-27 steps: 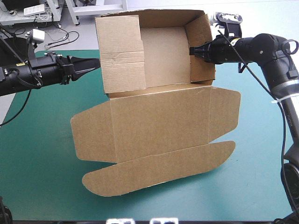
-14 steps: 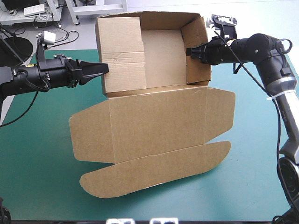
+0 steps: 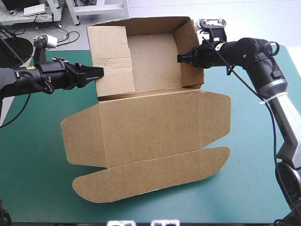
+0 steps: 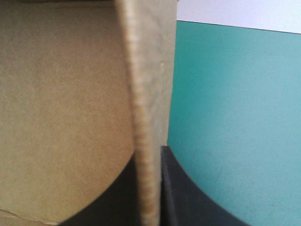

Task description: Fold the box

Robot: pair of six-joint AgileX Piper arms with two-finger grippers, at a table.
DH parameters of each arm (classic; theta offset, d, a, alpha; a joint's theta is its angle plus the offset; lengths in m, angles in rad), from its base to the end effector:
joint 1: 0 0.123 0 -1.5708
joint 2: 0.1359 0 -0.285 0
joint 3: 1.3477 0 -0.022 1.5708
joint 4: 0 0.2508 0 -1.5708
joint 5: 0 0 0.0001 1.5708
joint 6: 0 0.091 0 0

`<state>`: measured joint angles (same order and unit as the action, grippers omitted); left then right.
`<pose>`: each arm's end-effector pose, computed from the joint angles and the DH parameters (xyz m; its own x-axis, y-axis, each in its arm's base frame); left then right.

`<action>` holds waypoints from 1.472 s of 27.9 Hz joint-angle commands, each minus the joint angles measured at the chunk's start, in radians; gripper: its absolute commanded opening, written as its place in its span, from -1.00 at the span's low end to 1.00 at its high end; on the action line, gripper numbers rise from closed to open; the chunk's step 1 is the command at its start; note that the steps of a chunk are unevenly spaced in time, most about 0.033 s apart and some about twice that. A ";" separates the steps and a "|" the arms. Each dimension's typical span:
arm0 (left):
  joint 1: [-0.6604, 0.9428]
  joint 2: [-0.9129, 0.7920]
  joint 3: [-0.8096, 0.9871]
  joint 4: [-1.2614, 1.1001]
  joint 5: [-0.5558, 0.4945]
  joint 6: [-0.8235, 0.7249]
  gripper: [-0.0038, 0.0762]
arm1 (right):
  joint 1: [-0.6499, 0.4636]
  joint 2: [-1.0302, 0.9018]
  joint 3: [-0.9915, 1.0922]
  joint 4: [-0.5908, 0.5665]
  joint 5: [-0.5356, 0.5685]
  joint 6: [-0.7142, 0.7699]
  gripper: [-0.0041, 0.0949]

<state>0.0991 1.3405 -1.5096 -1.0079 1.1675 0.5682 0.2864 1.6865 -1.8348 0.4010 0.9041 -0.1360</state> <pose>0.2617 -0.0451 0.4574 -0.5877 -0.0510 -0.8075 0.5656 0.6877 -0.4551 0.3564 0.1341 0.4280 -0.6205 -0.0635 -0.7816 -0.4356 0.8567 0.2761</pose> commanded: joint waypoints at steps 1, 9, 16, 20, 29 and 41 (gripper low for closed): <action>-0.007 -0.014 -0.028 0.031 -0.083 -0.051 0.11 | 0.059 -0.049 -0.028 0.037 -0.053 0.012 -0.92; -0.007 0.060 -0.028 0.200 -0.109 -0.121 0.11 | 0.124 -0.070 -0.028 -0.025 -0.055 0.051 -0.92; -0.007 0.119 -0.027 0.200 -0.066 -0.137 -0.14 | 0.146 -0.095 -0.028 -0.061 -0.044 0.119 -0.92; -0.024 0.110 -0.027 0.182 -0.066 -0.138 -0.88 | 0.148 -0.095 -0.028 -0.183 0.025 0.198 -0.92; -0.219 0.090 -0.027 0.217 -0.187 -0.172 -0.93 | 0.148 -0.083 -0.028 -0.292 0.201 0.278 -0.92; -0.497 0.231 -0.027 0.652 -0.243 -0.529 -0.93 | 0.150 -0.028 0.172 -0.274 0.325 0.350 -0.92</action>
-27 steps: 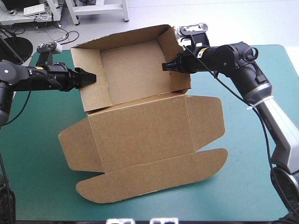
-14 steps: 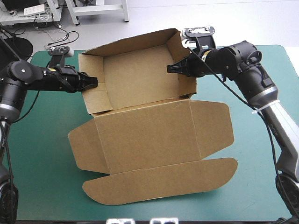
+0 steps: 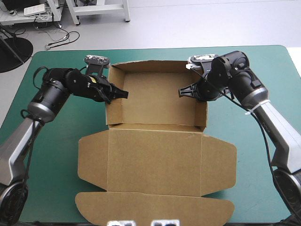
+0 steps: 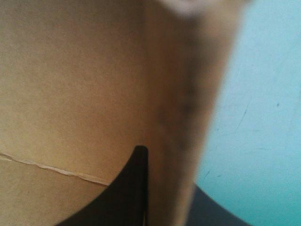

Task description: Fold the box

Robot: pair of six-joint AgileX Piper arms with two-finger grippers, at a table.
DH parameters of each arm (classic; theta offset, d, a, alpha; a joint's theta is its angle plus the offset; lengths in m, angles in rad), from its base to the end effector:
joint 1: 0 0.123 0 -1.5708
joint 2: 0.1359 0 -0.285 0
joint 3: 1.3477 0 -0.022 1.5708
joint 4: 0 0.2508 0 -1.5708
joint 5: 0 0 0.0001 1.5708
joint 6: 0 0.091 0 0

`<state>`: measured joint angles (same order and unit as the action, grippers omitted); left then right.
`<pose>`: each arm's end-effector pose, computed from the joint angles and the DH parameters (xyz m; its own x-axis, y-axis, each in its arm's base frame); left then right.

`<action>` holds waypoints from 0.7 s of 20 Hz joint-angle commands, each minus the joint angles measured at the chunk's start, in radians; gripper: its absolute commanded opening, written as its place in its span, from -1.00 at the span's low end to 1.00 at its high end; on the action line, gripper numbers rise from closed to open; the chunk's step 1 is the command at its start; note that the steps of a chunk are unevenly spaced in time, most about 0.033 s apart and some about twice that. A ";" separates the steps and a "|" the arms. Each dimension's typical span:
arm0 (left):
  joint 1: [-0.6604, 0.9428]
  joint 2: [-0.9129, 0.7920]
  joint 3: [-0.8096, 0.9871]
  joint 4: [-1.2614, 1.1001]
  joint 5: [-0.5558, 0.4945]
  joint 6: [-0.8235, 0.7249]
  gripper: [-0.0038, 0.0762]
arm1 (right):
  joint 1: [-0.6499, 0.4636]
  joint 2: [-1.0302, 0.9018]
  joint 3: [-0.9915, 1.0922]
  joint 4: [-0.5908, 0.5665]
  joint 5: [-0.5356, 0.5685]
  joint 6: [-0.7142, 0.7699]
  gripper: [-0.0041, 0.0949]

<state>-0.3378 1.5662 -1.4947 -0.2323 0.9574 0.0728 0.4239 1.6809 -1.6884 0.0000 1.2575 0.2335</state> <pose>0.3162 -0.1292 0.3598 -0.7812 0.2093 -0.5882 0.3838 0.9041 -0.1879 0.3218 0.1452 0.3615 -0.9091 -0.1564 -0.3860 -0.2066 0.9741 0.0918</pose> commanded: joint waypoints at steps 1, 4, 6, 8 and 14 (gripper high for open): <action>-0.066 0.027 -0.042 -0.115 -0.026 -0.050 -0.93 | 0.012 -0.014 0.045 0.132 -0.042 -0.017 -0.92; -0.095 0.129 -0.042 -0.084 0.019 -0.103 -0.93 | 0.012 0.034 0.086 0.166 -0.107 -0.017 -0.92; -0.112 0.197 -0.042 -0.066 0.033 -0.128 -0.93 | 0.012 0.091 0.086 0.176 -0.132 -0.017 -0.92; -0.128 0.251 -0.042 -0.029 0.036 -0.145 -0.93 | 0.012 0.146 0.086 0.180 -0.168 -0.017 -0.92; -0.134 0.309 -0.052 0.023 0.058 -0.136 -0.92 | 0.012 0.196 0.073 0.129 -0.183 -0.026 -0.91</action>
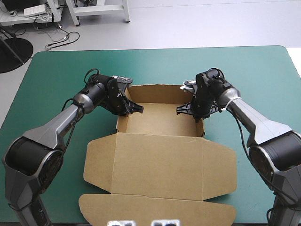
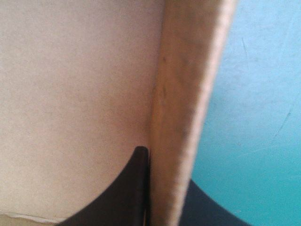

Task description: Fold the box

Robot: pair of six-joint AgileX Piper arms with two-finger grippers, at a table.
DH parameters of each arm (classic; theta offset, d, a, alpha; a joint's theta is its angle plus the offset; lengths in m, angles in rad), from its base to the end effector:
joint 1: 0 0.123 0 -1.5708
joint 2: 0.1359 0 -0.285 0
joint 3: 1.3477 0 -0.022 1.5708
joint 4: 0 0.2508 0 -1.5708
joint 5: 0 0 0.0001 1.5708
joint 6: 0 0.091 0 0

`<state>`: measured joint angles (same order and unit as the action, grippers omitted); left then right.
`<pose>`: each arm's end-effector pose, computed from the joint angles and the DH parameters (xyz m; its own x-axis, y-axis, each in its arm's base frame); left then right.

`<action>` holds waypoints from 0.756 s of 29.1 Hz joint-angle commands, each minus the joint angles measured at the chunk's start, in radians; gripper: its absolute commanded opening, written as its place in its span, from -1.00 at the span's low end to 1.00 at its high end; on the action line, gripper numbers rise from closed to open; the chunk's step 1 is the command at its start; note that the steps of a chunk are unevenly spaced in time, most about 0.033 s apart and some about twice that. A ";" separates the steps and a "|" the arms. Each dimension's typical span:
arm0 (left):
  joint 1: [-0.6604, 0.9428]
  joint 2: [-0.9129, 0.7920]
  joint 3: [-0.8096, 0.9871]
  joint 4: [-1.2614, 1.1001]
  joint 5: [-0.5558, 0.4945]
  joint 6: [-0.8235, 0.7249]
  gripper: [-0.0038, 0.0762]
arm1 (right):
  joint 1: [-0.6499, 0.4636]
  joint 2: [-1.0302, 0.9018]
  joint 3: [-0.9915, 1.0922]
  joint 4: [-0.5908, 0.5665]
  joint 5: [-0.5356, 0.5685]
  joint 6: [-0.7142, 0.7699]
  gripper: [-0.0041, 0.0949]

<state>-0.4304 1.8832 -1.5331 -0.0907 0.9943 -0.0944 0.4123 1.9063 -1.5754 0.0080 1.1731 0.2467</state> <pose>0.3602 -0.1730 0.2496 -0.9178 0.2640 -0.2967 0.3090 0.9440 -0.1160 0.3589 0.1577 0.2478 -0.9766 -0.1573 -0.1468 -0.1655 0.9852 0.0450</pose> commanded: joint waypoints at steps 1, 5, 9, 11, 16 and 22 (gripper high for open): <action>-0.041 -0.008 -0.032 -0.098 0.041 0.031 -0.90 | 0.024 -0.030 -0.062 0.094 -0.060 -0.039 -0.84; -0.041 -0.008 -0.090 -0.077 0.099 0.031 -0.76 | 0.024 -0.030 -0.132 -0.026 0.084 -0.039 -0.44; -0.041 -0.008 -0.155 -0.076 0.135 0.031 -0.49 | 0.024 -0.046 -0.173 -0.042 0.079 -0.020 0.00; -0.041 -0.008 -0.166 -0.072 0.146 0.031 -0.31 | 0.024 -0.052 -0.182 -0.042 0.079 -0.020 0.08; -0.041 -0.008 -0.169 -0.067 0.134 0.031 0.25 | 0.022 -0.057 -0.197 -0.048 0.079 -0.020 0.12; -0.041 -0.008 -0.171 -0.069 0.115 0.025 0.38 | 0.022 -0.057 -0.197 -0.124 0.079 -0.020 0.12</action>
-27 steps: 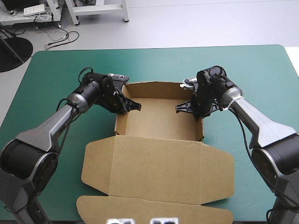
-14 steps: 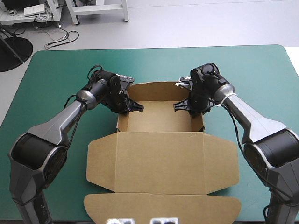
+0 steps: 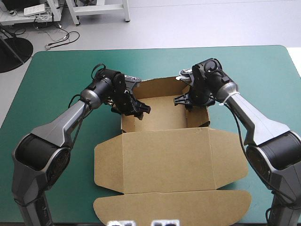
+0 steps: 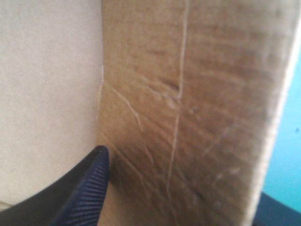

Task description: Fold the box

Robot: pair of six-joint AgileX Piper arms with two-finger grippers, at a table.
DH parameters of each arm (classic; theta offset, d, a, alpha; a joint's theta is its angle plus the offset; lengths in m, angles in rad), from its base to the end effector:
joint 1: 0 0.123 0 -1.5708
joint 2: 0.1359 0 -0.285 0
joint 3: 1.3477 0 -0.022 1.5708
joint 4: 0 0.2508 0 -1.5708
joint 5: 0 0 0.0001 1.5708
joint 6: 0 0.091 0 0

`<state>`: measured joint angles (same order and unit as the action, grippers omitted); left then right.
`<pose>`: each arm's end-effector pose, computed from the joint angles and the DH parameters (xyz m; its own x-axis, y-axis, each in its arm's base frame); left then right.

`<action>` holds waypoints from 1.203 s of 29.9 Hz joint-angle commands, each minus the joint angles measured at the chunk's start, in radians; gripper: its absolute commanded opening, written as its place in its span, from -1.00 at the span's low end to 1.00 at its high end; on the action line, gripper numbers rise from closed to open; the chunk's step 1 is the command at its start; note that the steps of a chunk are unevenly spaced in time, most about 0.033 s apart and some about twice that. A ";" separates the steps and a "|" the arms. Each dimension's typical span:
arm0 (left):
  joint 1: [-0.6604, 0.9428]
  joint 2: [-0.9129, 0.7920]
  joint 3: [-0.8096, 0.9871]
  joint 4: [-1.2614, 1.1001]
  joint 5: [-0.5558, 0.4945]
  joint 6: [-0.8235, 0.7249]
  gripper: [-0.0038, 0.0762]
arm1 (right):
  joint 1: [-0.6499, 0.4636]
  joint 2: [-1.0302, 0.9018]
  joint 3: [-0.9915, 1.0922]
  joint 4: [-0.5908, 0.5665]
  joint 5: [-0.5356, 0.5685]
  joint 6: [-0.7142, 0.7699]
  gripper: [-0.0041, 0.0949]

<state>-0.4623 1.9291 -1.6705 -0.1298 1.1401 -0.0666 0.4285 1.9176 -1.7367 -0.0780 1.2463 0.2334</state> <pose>0.3617 -0.1922 0.2655 -0.9148 0.3219 -0.2439 0.3624 0.9208 -0.1441 0.3710 0.1621 0.2855 -0.9487 -0.2064 -0.2396 -0.2071 0.9781 -0.0228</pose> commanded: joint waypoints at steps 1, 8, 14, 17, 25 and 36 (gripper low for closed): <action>-0.009 -0.054 -0.033 -0.030 -0.031 -0.003 0.38 | 0.006 -0.069 -0.036 -0.055 0.005 -0.006 0.12; -0.009 -0.054 -0.036 -0.011 -0.031 -0.003 0.37 | 0.006 -0.069 -0.036 -0.090 -0.036 0.008 0.12; -0.009 -0.055 -0.085 0.015 -0.011 -0.003 0.37 | 0.006 -0.087 -0.039 -0.102 -0.031 -0.018 0.12; -0.009 -0.055 -0.161 0.049 0.026 -0.003 0.37 | 0.006 -0.105 -0.073 -0.126 -0.022 -0.018 0.12; -0.009 -0.069 -0.422 0.093 0.152 -0.011 0.37 | 0.006 -0.181 -0.210 -0.140 0.005 -0.028 0.11; -0.009 -0.351 -0.503 0.168 0.151 0.067 -0.92 | -0.178 -0.329 -0.149 0.054 0.007 -0.054 0.11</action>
<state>-0.4661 1.7203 -2.1395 0.0114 1.2544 -0.0432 0.3193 1.6454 -1.8938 -0.0999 1.2534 0.2133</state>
